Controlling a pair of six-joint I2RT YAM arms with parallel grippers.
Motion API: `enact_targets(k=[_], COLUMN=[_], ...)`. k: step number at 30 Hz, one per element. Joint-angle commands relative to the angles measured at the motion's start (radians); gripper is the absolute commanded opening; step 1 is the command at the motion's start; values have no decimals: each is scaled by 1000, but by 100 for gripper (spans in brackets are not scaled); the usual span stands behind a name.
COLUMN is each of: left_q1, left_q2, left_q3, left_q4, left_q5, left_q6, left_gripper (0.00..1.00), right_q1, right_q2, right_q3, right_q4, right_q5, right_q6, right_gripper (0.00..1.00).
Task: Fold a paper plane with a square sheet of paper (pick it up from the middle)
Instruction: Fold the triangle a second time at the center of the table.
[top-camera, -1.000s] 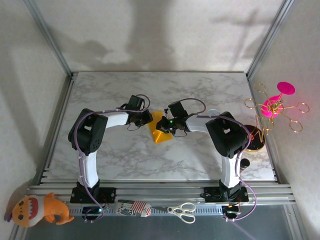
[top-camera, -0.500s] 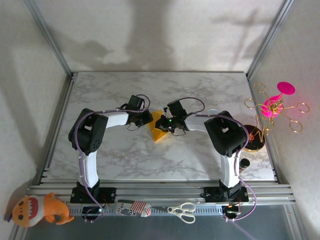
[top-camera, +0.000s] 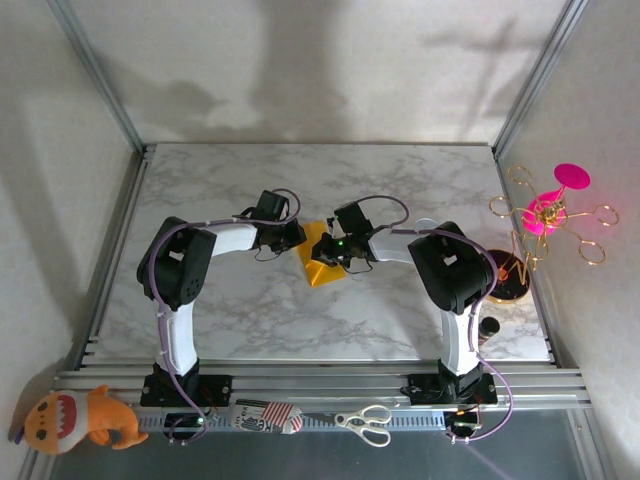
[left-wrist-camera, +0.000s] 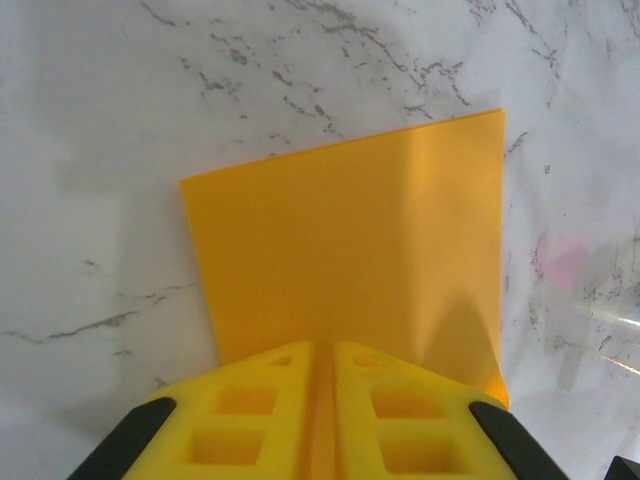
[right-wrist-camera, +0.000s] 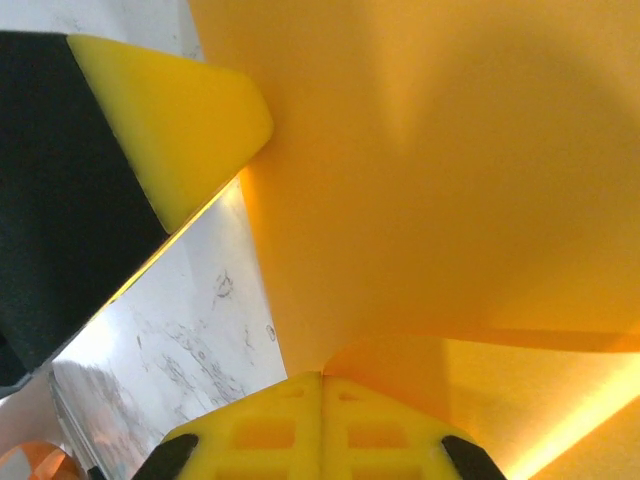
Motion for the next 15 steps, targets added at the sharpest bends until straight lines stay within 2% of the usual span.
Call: enact_targets(k=[1,15], left_q1=[4,3], left_q2=[40,34], left_q3=[-19,-24], left_q4=[-30,-30], left_q5=[2,0], left_q6=[7,3], left_gripper=[14,14], right_q1=[13,13], right_q2=[16,-6], right_q3=[21,-23], right_q4=[-16,64], right_q5=[-4,42], right_q6=[-26,48], right_gripper=[0,0])
